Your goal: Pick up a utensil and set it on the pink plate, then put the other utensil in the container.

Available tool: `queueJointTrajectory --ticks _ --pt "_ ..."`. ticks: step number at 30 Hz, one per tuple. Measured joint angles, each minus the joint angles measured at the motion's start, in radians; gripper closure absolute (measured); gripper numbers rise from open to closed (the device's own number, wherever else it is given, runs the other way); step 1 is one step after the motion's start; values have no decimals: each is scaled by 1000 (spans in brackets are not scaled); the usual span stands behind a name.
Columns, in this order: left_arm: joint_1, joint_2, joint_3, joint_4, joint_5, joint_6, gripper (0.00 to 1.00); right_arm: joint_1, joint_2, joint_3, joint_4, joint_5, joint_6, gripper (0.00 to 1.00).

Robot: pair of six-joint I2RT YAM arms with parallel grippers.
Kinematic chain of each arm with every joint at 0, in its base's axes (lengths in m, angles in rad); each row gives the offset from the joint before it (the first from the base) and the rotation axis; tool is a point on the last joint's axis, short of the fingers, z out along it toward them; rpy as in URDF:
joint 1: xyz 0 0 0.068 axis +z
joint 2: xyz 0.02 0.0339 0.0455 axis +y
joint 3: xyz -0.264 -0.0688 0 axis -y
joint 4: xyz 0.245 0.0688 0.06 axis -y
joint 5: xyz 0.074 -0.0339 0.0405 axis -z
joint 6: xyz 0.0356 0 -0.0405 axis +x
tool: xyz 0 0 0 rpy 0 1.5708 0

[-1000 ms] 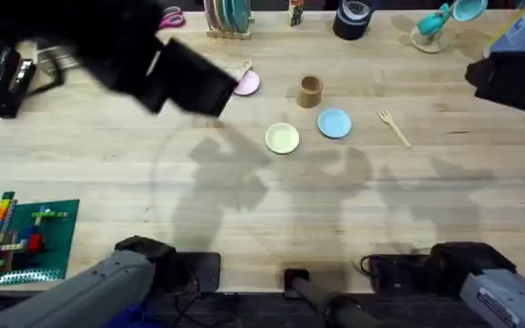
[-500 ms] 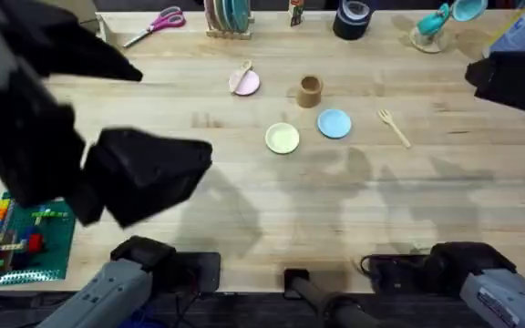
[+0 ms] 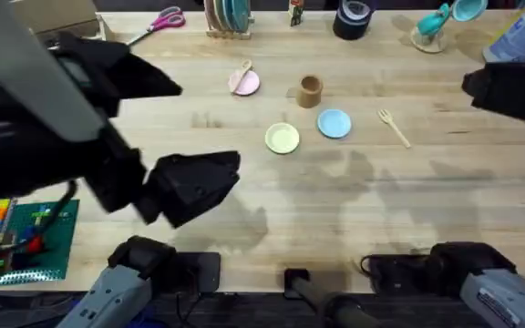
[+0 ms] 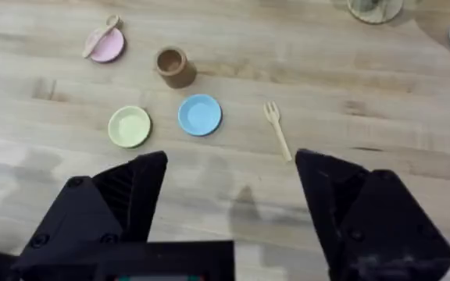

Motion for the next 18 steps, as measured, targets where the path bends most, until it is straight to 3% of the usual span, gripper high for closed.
queueJointTrajectory --ticks 9,18 --pt "0 -1 -132 211 66 0 6 0 7 0 -106 0 -23 3" --pt "0 -1 -199 301 142 -6 5 0 84 0 -139 4 -41 4"
